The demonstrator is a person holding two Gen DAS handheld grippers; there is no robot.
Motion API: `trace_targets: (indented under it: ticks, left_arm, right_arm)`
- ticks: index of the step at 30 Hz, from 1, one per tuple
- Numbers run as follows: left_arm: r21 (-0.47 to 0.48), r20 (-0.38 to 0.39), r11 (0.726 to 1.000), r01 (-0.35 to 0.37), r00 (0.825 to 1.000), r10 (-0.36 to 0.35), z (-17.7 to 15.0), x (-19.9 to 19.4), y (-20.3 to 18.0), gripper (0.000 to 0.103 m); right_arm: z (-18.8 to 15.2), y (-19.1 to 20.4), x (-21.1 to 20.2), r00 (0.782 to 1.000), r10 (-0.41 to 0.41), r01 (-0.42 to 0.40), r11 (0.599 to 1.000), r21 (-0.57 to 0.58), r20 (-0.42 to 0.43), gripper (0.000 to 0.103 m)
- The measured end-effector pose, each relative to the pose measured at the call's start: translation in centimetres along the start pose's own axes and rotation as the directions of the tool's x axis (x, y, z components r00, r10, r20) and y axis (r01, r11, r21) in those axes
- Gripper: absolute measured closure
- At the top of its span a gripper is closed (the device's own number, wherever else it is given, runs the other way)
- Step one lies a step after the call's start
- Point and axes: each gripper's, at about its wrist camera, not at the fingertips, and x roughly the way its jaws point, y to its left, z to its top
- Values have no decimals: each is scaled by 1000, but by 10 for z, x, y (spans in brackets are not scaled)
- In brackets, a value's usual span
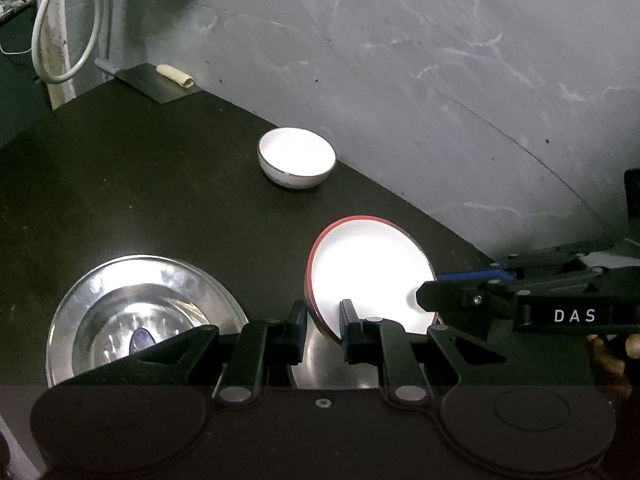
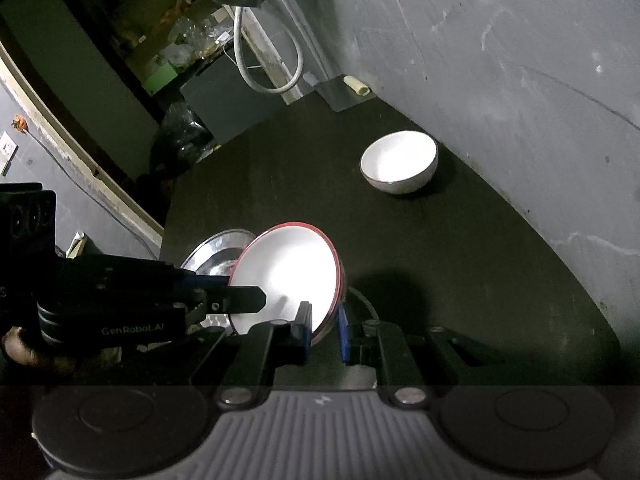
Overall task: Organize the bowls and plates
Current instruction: 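Lower the red-rimmed bowl into the steel bowl and open both grippers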
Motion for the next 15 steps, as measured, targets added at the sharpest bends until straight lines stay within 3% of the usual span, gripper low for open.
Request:
trace_targets:
  ticks: [15]
  left_arm:
    - [10,-56,1000,17,998,-16,-18,1,-11,84]
  right_arm:
    - [-18,-2,-6,998,3,-3,1000,1,-66,87]
